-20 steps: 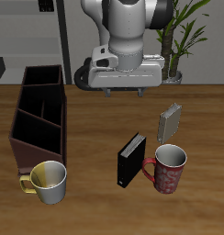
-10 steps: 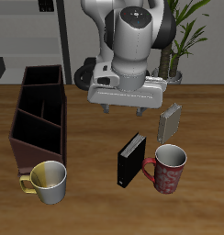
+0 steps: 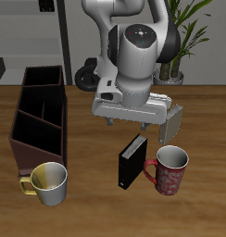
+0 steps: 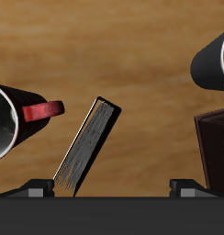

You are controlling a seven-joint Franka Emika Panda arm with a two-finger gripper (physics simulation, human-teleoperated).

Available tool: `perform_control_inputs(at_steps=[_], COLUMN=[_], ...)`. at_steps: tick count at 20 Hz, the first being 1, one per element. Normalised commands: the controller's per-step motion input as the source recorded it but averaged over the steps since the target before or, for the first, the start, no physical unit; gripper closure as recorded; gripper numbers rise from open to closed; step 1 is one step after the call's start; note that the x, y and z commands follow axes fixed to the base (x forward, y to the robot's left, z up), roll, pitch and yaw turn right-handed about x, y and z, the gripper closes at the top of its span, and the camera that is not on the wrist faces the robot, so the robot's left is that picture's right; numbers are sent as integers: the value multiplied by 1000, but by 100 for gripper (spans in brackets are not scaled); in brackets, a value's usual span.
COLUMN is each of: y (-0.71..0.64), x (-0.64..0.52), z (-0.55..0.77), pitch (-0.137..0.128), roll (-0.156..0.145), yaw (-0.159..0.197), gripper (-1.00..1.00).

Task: Place the black book into the right desk caddy's front compartment and place the yellow book into the right desk caddy's right compartment and place the red mug into the right desk caddy's left compartment

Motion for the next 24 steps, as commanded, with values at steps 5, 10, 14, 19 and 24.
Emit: perform_control_inputs(at_steps=[5, 10, 14, 19, 24], y=[1, -18, 42, -32, 22], x=[106, 81, 32, 75, 23], z=[-167, -206, -306, -335, -366], pitch=[-8, -25, 5, 51, 18], roll=[1, 13, 10, 6, 5], yaw=[-87, -56, -34, -25, -19], gripper=[-100, -100, -100, -100, -100])
